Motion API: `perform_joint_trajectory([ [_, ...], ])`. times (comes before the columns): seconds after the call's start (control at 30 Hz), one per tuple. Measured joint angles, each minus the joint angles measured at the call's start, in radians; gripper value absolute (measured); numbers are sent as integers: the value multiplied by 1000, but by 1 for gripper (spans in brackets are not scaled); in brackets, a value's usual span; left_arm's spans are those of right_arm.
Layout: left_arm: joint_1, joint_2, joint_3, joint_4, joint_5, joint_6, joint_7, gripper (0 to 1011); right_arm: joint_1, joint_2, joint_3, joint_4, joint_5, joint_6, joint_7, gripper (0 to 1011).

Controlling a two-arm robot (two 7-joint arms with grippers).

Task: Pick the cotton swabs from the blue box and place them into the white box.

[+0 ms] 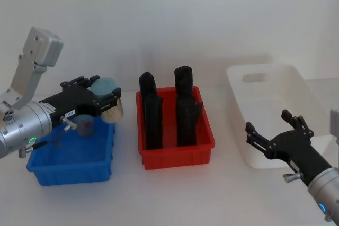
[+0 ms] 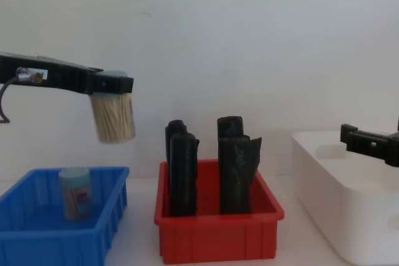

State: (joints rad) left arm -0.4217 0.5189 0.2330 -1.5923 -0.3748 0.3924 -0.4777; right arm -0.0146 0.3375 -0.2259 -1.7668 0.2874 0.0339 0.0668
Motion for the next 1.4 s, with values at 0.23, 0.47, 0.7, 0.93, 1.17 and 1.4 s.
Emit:
perform_joint_trajectory([
  [0.23,-21,-2,9,-56,-14,41,-79,669,0,0,0,0,0,0,0,1002],
  [0.47,-44,-12,23,-91,-24,76,-156,669,0,0,0,0,0,0,0,1002],
  [0.7,-63,-21,36,-119,-33,105,-207,669,0,0,0,0,0,0,0,1002],
  [0.93,-72,-26,42,-133,-37,119,-232,669,1,0,-1,-5,-3,2,16,1002],
  [1.17,-78,-29,45,-141,-40,128,-247,669,6,2,-6,-24,-12,13,71,1002],
  [1.4,-81,-30,47,-146,-41,132,-255,669,17,6,-14,-47,-23,35,143,1002],
])
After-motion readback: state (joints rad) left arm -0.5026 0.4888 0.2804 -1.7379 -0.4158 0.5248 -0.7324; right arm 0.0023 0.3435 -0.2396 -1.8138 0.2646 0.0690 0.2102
